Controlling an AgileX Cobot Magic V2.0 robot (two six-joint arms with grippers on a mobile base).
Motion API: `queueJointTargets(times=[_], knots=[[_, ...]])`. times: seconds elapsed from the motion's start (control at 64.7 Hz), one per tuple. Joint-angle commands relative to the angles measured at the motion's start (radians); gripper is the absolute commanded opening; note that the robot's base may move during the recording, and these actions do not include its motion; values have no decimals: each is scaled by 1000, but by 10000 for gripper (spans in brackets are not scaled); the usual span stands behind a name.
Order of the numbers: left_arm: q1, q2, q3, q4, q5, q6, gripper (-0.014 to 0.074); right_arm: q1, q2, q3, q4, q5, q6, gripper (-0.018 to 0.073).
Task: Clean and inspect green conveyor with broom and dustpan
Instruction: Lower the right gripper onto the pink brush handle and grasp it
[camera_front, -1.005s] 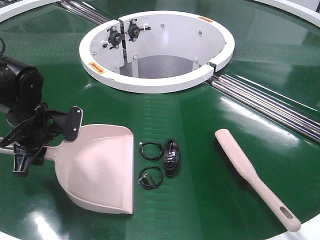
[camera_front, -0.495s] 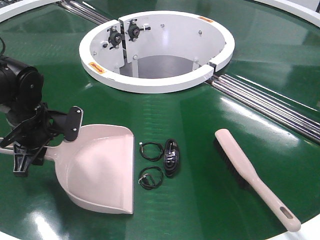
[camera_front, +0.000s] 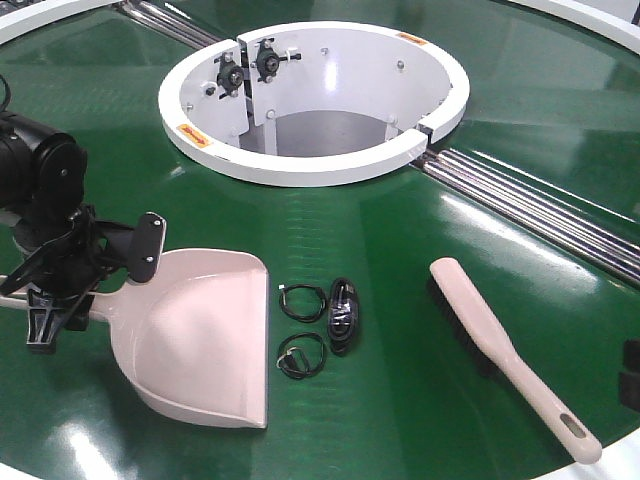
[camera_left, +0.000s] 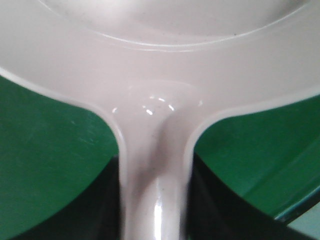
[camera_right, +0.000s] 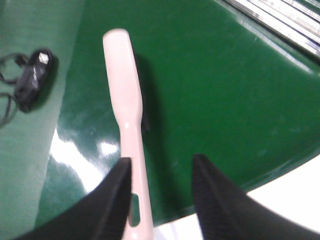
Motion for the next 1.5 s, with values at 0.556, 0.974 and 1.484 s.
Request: queueJointTargets(times=[0.556, 0.974, 1.484], knots=[[-9, -37, -30, -7, 7, 0, -6, 165, 465, -275, -54, 202, -29, 550], [-9, -37, -30, -7, 7, 0, -6, 165, 746, -368, -55, 231, -31, 550], [-9, -37, -30, -7, 7, 0, -6, 165, 973, -479, -63, 325, -30, 502]])
